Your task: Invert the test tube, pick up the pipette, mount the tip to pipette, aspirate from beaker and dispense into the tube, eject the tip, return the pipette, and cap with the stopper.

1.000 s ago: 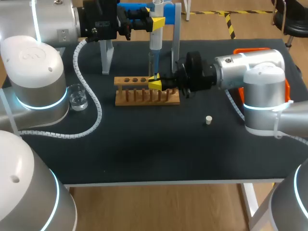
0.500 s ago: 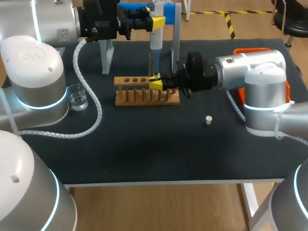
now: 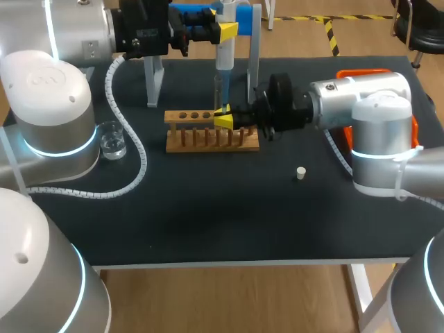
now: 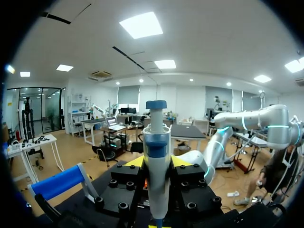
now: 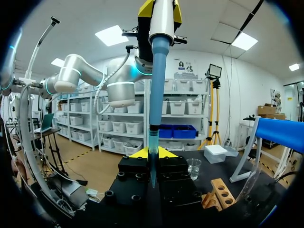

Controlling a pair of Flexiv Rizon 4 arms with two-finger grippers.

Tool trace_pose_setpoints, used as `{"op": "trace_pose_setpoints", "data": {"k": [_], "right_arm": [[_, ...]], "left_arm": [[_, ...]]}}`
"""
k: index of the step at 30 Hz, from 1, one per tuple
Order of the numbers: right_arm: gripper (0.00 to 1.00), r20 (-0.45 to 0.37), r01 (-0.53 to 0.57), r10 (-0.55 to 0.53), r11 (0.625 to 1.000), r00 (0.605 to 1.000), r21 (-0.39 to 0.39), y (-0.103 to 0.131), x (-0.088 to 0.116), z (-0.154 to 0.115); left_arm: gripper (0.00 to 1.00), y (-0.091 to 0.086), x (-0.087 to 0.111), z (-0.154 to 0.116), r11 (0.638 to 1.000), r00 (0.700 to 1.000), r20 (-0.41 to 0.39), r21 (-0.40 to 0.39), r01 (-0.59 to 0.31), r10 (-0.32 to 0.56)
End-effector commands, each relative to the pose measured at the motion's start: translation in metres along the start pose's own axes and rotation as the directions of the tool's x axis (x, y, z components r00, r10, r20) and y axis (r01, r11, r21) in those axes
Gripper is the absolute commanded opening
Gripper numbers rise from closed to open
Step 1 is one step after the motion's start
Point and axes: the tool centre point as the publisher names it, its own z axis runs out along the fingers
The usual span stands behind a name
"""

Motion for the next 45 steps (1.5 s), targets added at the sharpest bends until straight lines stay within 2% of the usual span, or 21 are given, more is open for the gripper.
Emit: {"op": "trace_pose_setpoints", "data": {"k": [1, 18, 29, 30, 31, 32, 33, 45], "right_arm": [[0.0, 0.003, 0.002, -0.002, 1.0, 1.0, 0.002, 0.007, 0.001, -0.001], [0.0, 0.004, 0.019, -0.019, 1.0, 1.0, -0.008, 0.024, -0.002, -0.004], [0.02, -0.002, 0.013, -0.013, 1.0, 1.0, -0.005, 0.018, 0.0, -0.003], [0.18, -0.001, 0.012, -0.012, 1.0, 1.0, -0.004, 0.017, 0.0, -0.003], [0.45, 0.0, 0.01, -0.01, 1.0, 1.0, -0.001, 0.015, 0.0, -0.003], [0.77, 0.001, 0.008, -0.008, 1.0, 1.0, 0.0, 0.014, 0.001, -0.003], [1.0, 0.002, 0.007, -0.007, 1.0, 1.0, 0.001, 0.013, 0.001, -0.003], [1.0, 0.008, -0.008, 0.008, 1.0, 1.0, 0.022, -0.001, 0.008, -0.013]], "left_arm": [[0.0, 0.003, 0.0, -0.001, 1.0, 1.0, -0.001, -0.002, 0.001, -0.001], [0.0, 0.003, 0.0, -0.001, 1.0, 1.0, -0.001, -0.002, 0.001, -0.001], [0.0, 0.003, 0.0, -0.001, 1.0, 1.0, -0.001, -0.002, 0.001, -0.001], [0.0, 0.003, 0.0, -0.001, 1.0, 1.0, -0.001, -0.002, 0.001, -0.001], [0.0, 0.003, 0.0, -0.001, 1.0, 1.0, -0.001, -0.002, 0.001, -0.001], [0.0, 0.003, 0.0, -0.001, 1.0, 1.0, -0.001, -0.002, 0.001, -0.001], [0.0, 0.003, 0.0, -0.001, 1.0, 1.0, -0.001, -0.002, 0.001, -0.001], [0.0, 0.003, 0.0, -0.001, 1.0, 1.0, -0.001, -0.002, 0.001, -0.001]]}}
